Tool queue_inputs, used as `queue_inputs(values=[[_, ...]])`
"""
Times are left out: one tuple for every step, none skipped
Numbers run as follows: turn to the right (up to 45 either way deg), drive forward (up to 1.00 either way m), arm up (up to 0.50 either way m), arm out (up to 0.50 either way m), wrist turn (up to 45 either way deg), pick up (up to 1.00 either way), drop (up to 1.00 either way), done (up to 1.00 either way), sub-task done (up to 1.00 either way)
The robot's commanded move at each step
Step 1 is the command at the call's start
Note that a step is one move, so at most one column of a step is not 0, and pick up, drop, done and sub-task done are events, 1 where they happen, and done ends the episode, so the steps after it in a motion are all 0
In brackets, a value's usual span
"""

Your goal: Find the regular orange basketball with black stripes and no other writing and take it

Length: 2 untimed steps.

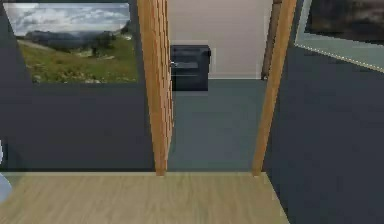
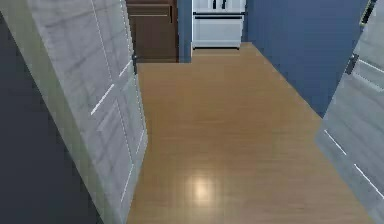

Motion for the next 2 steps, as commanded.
queue_inputs(values=[[-45.0, 0.0, 0.0, 0.0, 0.0, 0.0, 0.0, 0.0, 0.0], [-45.0, 0.0, 0.0, 0.0, 0.0, 0.0, 0.0, 0.0, 0.0]])
